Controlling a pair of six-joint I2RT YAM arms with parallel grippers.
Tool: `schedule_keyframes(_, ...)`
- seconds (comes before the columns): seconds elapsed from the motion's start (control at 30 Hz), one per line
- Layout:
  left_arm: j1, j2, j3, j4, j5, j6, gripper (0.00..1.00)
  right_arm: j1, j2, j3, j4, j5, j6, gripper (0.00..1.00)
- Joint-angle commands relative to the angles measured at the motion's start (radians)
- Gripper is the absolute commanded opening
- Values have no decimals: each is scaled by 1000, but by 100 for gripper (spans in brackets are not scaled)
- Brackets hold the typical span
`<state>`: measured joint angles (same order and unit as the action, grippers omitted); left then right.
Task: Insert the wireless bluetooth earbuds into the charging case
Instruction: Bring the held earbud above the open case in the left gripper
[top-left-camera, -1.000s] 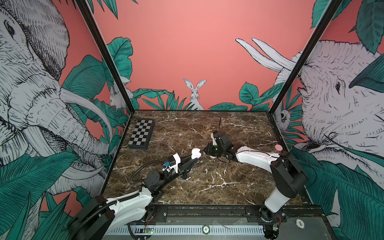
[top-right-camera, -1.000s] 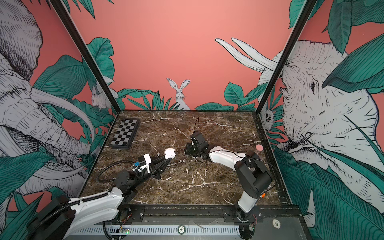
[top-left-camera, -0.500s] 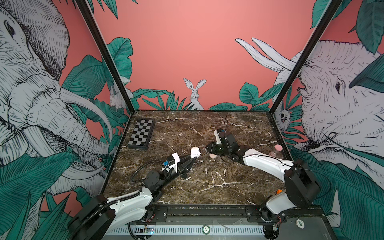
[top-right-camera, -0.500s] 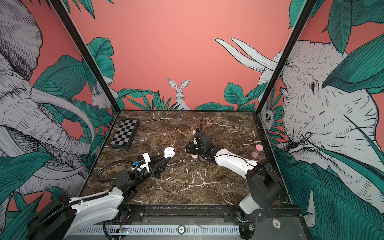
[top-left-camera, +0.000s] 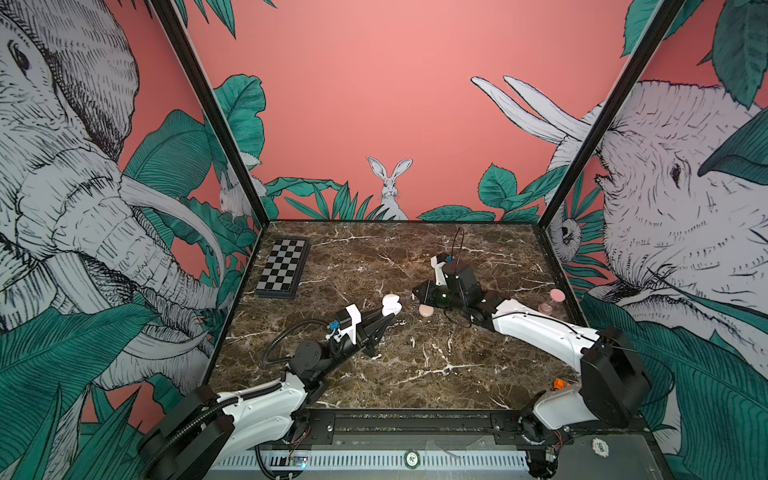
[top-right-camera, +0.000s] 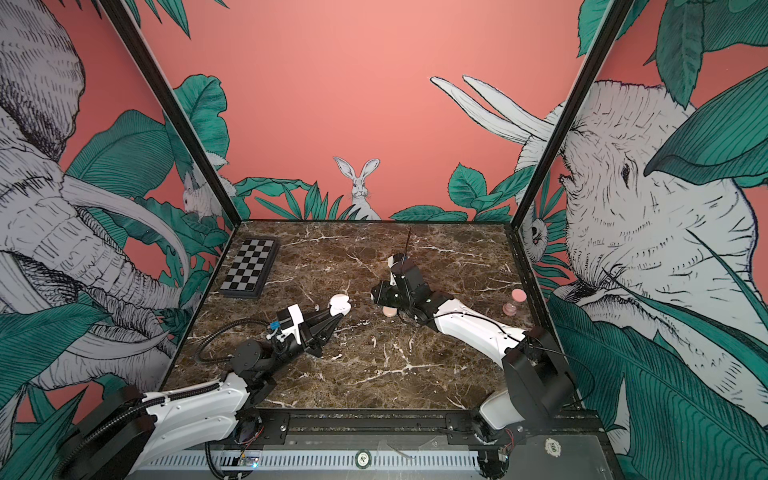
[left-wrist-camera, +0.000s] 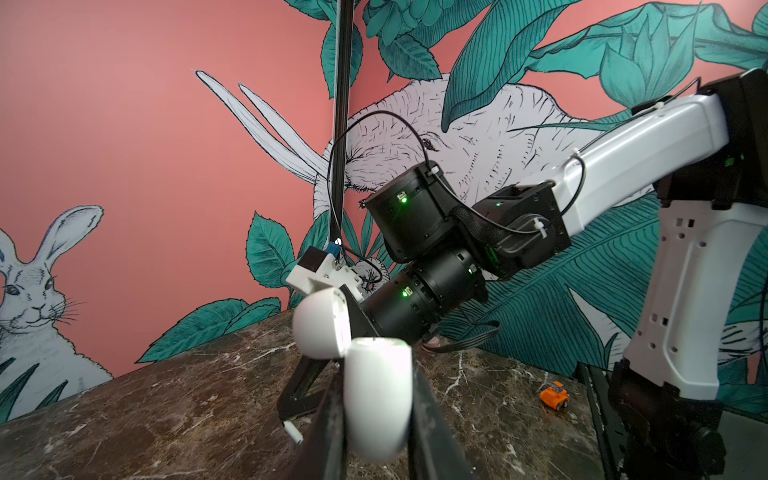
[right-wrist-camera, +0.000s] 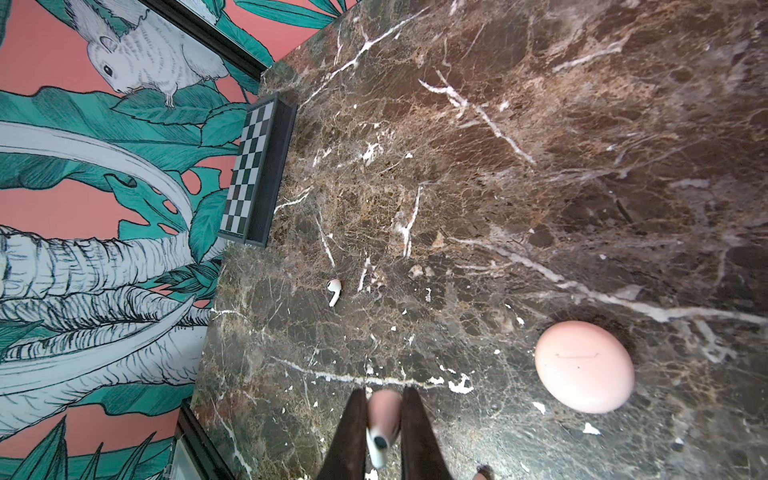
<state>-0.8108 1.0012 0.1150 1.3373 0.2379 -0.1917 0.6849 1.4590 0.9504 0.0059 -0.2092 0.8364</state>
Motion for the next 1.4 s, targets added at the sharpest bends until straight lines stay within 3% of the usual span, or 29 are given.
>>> schedule_keyframes(0.0, -2, -6, 1, 27, -21, -8, 0, -4, -35, -7, 6, 22, -15, 13)
schedule_keyframes(0.7, -3, 13, 23, -2, -60, -34, 0, 2, -213, -22, 31, 0, -28, 15)
schedule_keyframes(1.37, -3, 165, 87, 65, -54, -87, 0, 89, -304, 24, 64, 22, -53, 16)
